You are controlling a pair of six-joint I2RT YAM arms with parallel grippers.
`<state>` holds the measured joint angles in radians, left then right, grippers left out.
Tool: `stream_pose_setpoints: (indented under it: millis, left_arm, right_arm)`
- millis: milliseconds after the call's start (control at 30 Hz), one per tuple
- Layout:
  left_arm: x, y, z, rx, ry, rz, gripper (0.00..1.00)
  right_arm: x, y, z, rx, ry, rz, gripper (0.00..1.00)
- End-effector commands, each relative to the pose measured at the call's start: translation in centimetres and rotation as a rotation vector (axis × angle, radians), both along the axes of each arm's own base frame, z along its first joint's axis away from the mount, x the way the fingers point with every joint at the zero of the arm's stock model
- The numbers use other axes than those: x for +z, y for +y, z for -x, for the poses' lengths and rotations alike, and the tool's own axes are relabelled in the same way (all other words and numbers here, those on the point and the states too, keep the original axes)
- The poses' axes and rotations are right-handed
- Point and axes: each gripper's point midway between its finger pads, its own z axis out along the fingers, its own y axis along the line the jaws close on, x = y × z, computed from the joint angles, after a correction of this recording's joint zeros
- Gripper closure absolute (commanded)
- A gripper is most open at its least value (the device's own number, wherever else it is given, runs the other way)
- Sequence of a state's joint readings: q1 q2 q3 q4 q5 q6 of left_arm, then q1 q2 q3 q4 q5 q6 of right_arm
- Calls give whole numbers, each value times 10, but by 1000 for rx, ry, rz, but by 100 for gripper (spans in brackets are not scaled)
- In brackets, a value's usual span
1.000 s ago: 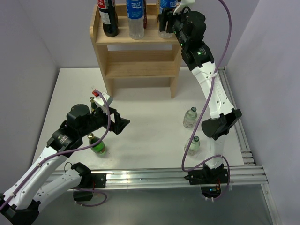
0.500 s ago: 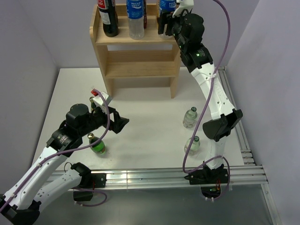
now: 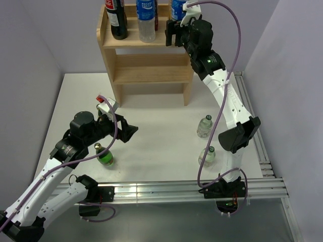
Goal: Place and organize the beverage onto the shelf
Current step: Place the drink on the shelf.
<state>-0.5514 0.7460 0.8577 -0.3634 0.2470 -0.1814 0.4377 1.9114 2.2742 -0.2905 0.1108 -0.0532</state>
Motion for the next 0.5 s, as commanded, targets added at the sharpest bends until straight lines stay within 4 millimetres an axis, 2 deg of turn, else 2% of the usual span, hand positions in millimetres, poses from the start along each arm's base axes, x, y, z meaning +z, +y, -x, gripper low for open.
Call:
stream_pose_setpoints:
  millis: [0, 233, 467]
  left_arm:
    - [16, 0, -1, 5, -43, 52, 0]
    - [18, 2, -4, 16, -41, 60, 0]
    - [20, 3, -4, 21, -42, 70, 0]
  right_arm:
    - [19, -19, 16, -41, -19, -20, 11]
    - [31, -29, 32, -52, -41, -30, 8]
    - [30, -36, 37, -82, -25, -33, 8]
